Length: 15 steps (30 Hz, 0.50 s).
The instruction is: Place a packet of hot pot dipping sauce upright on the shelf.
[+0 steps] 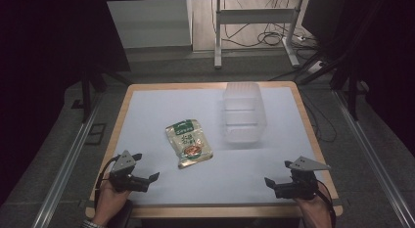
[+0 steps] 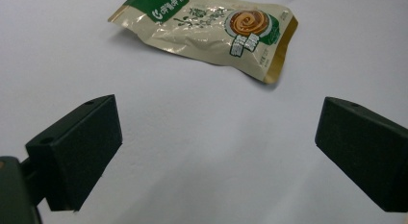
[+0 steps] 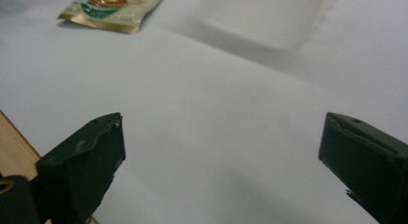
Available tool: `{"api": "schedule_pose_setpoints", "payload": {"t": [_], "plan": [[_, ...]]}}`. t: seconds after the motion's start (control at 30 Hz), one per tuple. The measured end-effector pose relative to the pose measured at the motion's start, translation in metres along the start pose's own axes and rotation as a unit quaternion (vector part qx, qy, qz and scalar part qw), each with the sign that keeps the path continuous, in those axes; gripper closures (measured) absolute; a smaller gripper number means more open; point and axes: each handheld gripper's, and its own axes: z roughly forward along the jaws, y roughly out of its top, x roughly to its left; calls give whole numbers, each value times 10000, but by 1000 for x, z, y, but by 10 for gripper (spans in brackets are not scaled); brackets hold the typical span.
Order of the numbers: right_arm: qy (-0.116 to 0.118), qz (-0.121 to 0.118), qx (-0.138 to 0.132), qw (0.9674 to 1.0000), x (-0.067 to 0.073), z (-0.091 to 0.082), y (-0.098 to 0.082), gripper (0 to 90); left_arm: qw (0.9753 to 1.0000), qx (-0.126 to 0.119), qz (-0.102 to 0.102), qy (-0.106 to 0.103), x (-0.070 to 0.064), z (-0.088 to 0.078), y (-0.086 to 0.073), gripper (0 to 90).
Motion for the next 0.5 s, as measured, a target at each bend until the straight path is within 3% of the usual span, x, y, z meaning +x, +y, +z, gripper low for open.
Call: {"api": "schedule_pose_setpoints", "payload": {"t": [0.13,0.3,0.5], "plan": [[-18,-101,67,9999,-2,3,-3,0,9997,39,-97,-216,4,3,0,52],[-65,-114,160,9998,-4,5,-4,0,9995,19,-236,-190,7,1,-1,54],[-135,-161,207,9996,-4,7,-5,0,9996,-1,-173,-245,3,1,-1,31]]}}
